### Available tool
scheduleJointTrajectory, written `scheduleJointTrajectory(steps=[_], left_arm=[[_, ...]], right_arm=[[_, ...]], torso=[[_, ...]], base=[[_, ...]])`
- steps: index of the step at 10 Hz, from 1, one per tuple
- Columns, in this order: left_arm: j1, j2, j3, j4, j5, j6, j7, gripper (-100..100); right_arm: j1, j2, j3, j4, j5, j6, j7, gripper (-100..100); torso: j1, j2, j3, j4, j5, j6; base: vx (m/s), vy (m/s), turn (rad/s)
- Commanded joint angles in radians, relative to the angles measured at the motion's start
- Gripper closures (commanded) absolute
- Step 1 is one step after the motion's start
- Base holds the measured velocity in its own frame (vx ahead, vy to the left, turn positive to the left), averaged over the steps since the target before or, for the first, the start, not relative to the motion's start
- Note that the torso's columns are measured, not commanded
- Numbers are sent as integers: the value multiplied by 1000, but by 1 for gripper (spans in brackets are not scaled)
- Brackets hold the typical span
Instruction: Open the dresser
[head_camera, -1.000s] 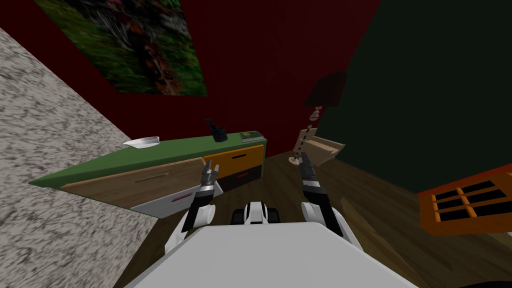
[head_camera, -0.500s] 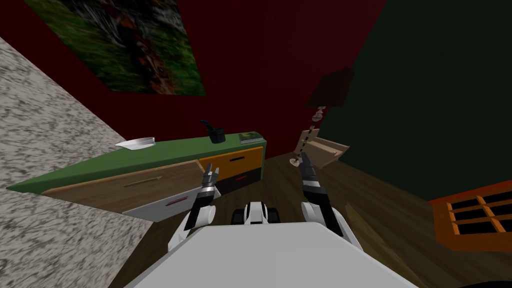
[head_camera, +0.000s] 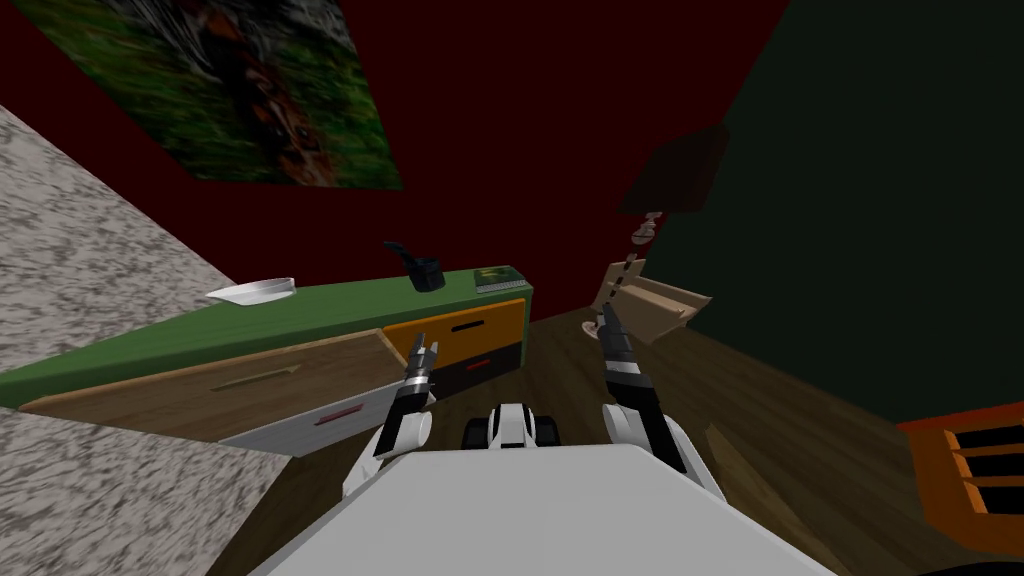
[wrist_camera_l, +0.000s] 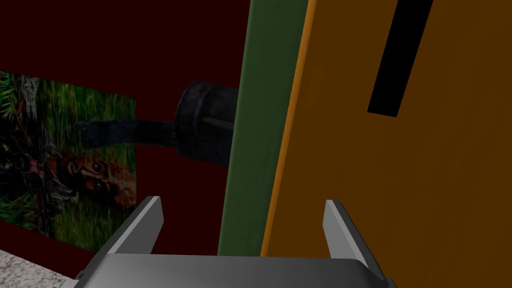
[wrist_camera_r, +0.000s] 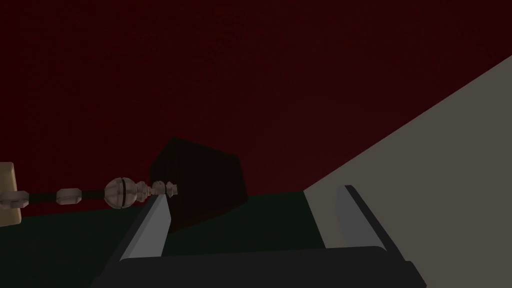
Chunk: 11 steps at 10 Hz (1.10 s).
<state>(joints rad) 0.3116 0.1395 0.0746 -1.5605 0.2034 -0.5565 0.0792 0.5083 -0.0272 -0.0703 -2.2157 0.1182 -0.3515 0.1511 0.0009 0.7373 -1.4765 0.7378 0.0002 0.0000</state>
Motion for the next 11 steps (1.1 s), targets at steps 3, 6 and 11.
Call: scheduleJointTrajectory(steps=[3, 6, 11], left_arm=[[-33, -30, 24, 124, 17, 10, 12, -100], [-51, -67, 36, 187, 26, 16, 18, -100], [-61, -113, 48, 186, 34, 53, 17, -100]], right_arm=[[0, 0, 0, 0, 0, 0, 0, 0], [0, 0, 0, 0, 0, 0, 0, 0], [0, 0, 0, 0, 0, 0, 0, 0]], torso=[[-1, 2, 1, 1, 0, 0], [-1, 1, 0, 0, 0, 0], [0, 3, 2, 1, 0, 0]], base=[[117, -64, 35], [112, -53, 31], [63, -22, 11]])
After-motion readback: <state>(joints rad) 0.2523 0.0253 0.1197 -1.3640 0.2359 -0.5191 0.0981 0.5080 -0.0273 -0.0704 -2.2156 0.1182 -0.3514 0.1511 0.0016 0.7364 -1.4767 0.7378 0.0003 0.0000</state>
